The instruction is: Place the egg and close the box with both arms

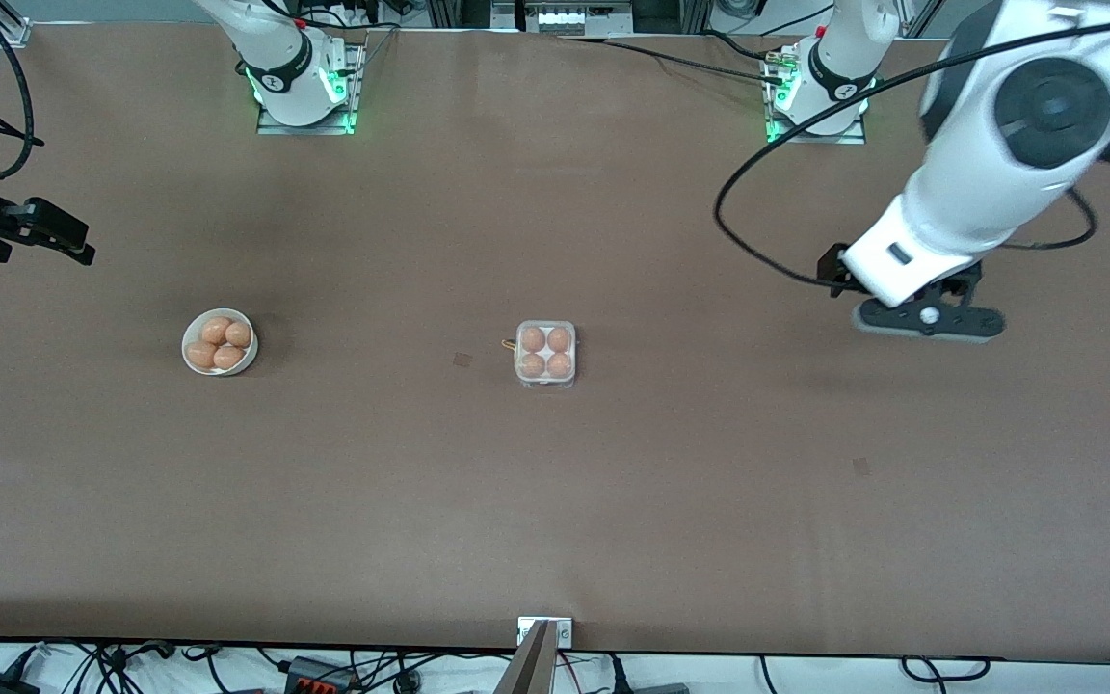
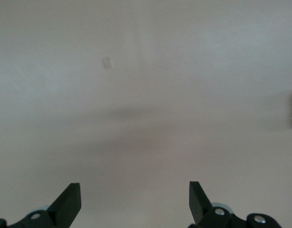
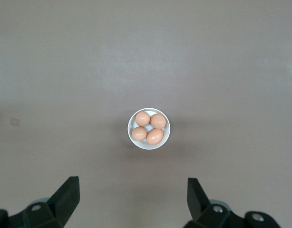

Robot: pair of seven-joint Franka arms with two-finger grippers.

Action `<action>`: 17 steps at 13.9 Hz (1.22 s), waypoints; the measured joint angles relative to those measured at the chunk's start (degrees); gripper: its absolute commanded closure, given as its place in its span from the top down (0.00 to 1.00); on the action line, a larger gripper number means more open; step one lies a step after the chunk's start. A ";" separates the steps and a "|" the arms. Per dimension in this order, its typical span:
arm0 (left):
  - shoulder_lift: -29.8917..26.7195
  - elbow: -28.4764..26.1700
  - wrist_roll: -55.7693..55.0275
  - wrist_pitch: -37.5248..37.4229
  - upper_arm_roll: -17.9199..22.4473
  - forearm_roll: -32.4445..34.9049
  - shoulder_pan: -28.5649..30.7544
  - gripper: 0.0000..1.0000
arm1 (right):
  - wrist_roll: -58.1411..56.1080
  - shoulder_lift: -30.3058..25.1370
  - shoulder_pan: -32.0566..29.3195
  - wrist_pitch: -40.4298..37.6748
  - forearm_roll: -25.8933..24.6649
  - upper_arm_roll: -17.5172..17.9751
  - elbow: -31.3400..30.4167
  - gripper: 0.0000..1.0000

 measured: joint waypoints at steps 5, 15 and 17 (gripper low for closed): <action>-7.94 -7.83 13.73 4.25 11.95 -5.00 0.89 1.00 | 0.00 -0.02 0.01 0.00 0.00 0.01 0.05 1.00; -16.82 -15.14 15.61 4.51 11.86 -5.96 3.18 1.00 | 0.00 0.01 0.01 0.00 0.00 0.01 0.07 1.00; -16.56 -15.12 15.61 4.17 11.10 -5.96 3.14 1.00 | -0.01 0.01 0.01 0.00 0.00 0.02 0.07 1.00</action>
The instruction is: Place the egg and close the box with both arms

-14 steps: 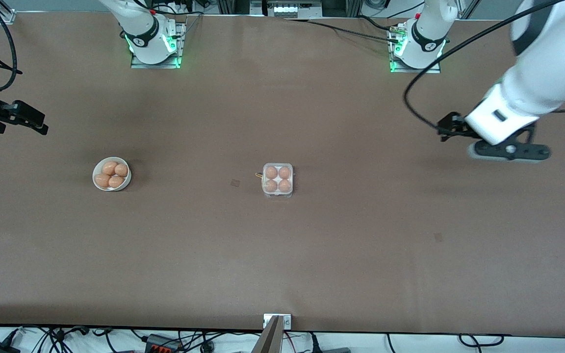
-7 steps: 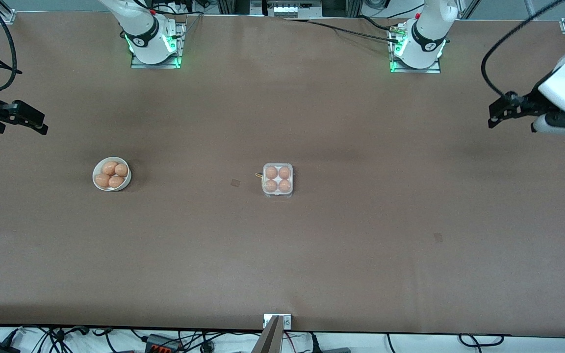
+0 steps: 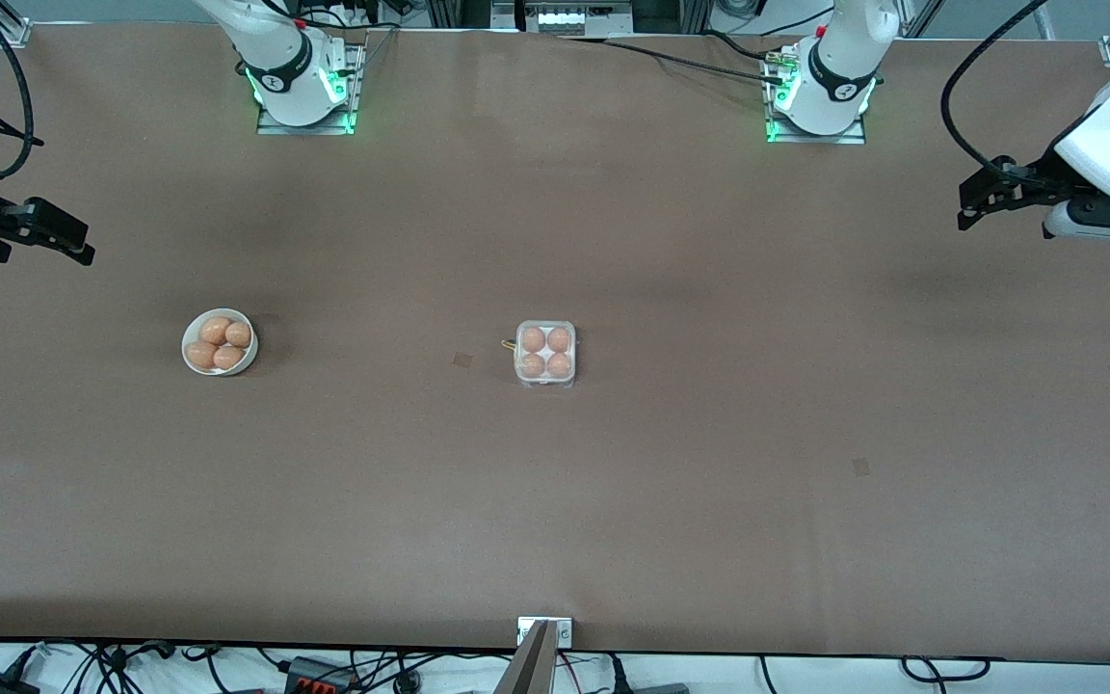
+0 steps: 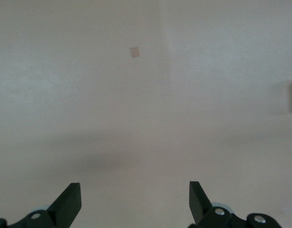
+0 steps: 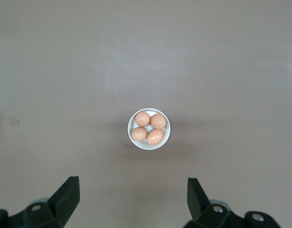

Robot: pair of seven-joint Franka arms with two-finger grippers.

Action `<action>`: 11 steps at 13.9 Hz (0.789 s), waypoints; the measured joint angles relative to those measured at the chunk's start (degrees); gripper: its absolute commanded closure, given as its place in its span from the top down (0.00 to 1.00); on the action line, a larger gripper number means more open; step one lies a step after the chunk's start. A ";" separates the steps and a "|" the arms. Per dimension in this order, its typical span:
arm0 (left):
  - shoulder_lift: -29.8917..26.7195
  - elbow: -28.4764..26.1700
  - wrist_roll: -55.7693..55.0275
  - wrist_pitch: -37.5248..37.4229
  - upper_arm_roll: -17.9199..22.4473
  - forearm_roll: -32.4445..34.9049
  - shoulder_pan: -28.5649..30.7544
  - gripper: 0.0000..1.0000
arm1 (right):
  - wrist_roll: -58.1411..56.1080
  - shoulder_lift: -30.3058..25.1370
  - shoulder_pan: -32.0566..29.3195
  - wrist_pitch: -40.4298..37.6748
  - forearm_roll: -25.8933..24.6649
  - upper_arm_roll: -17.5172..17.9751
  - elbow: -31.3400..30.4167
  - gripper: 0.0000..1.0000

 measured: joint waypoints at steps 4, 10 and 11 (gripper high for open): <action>1.22 1.09 0.00 0.01 -0.34 0.00 -0.01 1.00 | -0.06 0.00 0.12 0.00 0.00 0.09 0.00 1.00; 4.66 4.34 0.00 0.04 -0.34 0.01 0.01 1.00 | -0.06 0.01 0.44 -0.16 0.00 0.21 -0.01 1.00; 5.02 4.53 0.00 0.03 -0.35 0.16 0.01 1.00 | -0.06 0.01 0.44 -0.16 0.00 0.21 -0.01 1.00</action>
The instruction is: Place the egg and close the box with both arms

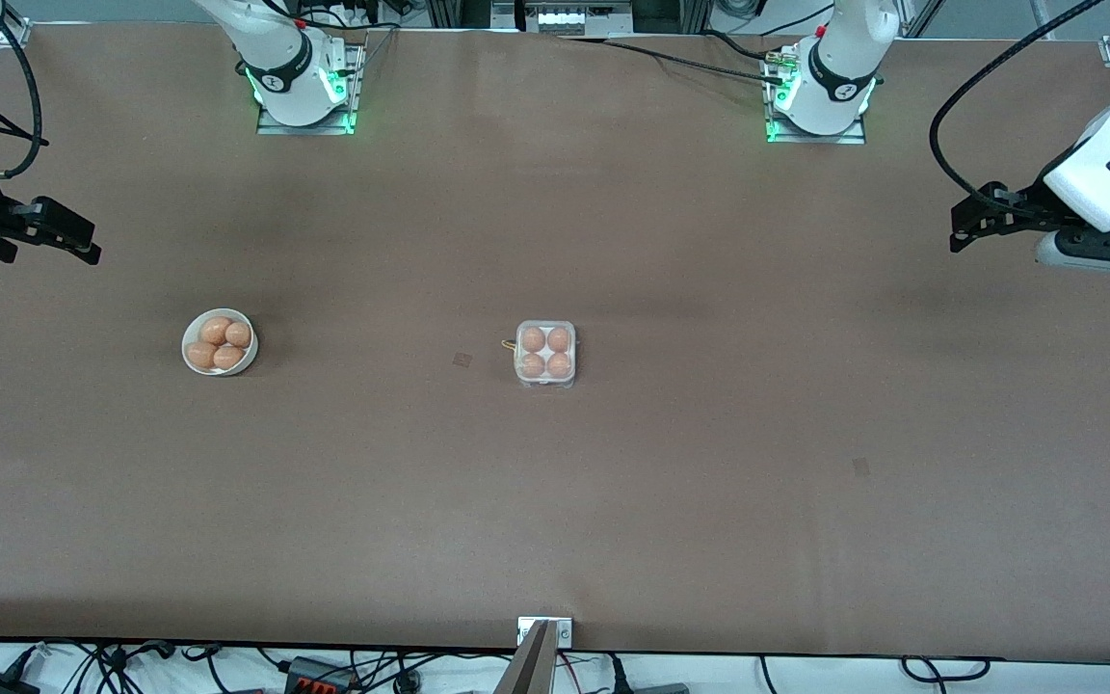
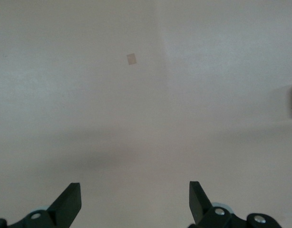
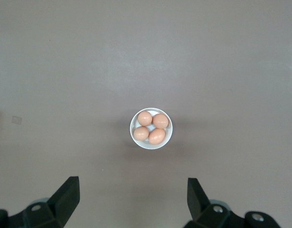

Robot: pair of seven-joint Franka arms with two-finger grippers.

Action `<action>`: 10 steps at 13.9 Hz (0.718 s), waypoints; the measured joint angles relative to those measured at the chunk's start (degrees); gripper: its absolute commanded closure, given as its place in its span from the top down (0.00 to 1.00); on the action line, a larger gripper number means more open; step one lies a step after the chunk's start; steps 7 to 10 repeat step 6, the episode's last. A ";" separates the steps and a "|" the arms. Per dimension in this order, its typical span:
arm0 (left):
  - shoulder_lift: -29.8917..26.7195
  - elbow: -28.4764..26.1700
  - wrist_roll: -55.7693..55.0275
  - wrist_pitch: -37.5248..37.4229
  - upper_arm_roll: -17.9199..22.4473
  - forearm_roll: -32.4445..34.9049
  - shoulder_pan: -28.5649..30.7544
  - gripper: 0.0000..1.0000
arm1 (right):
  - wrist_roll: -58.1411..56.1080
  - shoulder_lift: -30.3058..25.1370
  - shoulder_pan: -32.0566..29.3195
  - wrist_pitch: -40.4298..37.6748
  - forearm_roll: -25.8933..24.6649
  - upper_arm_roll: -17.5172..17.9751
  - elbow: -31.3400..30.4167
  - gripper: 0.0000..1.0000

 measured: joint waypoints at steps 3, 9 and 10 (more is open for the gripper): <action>0.17 0.25 0.00 -0.18 -0.36 0.45 0.00 1.00 | 0.00 0.00 0.00 -0.02 0.00 0.00 0.00 1.00; 0.17 0.47 0.00 -0.41 -0.64 0.55 0.00 1.00 | 0.00 0.00 0.00 -0.04 0.00 0.00 0.00 1.00; 0.17 0.47 0.00 -0.41 -0.64 0.55 0.00 1.00 | 0.00 0.00 0.00 -0.04 0.00 0.00 0.00 1.00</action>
